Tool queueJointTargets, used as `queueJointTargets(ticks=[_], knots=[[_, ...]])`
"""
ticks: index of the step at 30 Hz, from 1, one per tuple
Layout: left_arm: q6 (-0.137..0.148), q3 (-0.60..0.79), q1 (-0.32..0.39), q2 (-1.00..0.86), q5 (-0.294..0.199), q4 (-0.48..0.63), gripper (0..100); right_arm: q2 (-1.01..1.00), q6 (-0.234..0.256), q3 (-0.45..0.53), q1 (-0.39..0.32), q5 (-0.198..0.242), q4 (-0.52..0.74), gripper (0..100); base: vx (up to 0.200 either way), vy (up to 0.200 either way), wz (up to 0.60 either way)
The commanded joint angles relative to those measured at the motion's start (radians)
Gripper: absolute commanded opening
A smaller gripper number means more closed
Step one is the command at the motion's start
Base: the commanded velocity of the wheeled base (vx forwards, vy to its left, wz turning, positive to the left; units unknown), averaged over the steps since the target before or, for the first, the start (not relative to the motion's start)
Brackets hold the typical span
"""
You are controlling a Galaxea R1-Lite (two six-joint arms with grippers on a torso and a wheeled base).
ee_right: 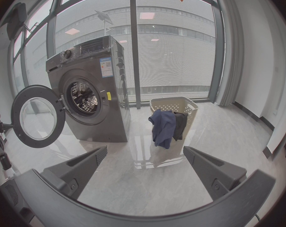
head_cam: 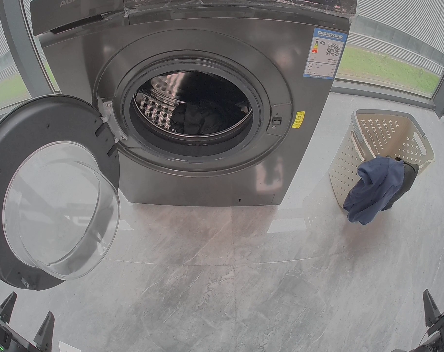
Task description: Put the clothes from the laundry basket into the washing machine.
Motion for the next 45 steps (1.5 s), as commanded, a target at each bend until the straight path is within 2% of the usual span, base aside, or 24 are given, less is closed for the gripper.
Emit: queueJointTargets(ticks=[1,3,5,6,7,25,34,45], knots=[[0.002,0.018,0.002,0.005,-0.005,0.003,100,-0.008,-0.005,0.015,-0.004,-0.007,0.009,100,0.000,0.000,0.00],[0.004,0.018,0.003,0.004,-0.005,0.002,100,-0.018,-0.019,0.015,-0.001,0.001,0.017,100,0.000,-0.200,0.00],[0.010,0.018,0.037,-0.016,-0.013,0.002,100,-0.034,-0.048,0.016,0.005,0.024,0.012,100,0.000,-0.200,0.00],[0.016,0.018,0.055,-0.048,-0.015,0.002,100,-0.037,-0.060,0.016,0.010,0.056,0.012,100,0.000,-0.200,0.00],[0.020,0.018,0.060,-0.067,-0.016,0.002,100,-0.037,-0.062,0.016,0.011,0.068,0.014,100,0.000,-0.200,0.00],[0.020,0.018,0.061,-0.079,-0.018,0.002,100,-0.044,-0.059,0.016,0.011,0.068,0.014,100,0.000,-0.200,0.00],[0.014,0.018,0.063,-0.079,-0.019,0.000,100,-0.044,-0.059,0.016,0.011,0.068,0.014,100,0.000,0.000,0.00],[0.004,0.018,0.061,-0.079,-0.019,0.002,100,-0.044,-0.059,0.016,0.011,0.068,0.014,100,0.000,-0.200,0.00]])
